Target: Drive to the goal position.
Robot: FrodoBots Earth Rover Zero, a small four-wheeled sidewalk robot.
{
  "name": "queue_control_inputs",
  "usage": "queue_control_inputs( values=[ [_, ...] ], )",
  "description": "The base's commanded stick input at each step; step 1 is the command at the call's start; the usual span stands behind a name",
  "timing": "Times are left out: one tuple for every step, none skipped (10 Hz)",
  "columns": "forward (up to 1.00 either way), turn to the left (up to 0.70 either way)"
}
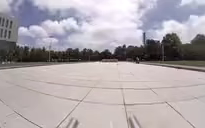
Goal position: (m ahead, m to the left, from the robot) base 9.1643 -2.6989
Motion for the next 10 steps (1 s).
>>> queue_control_inputs(
  values=[
    [0.5, 0.0],
    [0.5, 0.0],
    [0.5, 0.0],
    [0.5, 0.0],
    [0.5, 0.0],
    [0.5, 0.0],
    [0.5, 0.0],
    [0.5, 0.0],
    [0.5, 0.0],
    [0.5, 0.0]
  ],
)
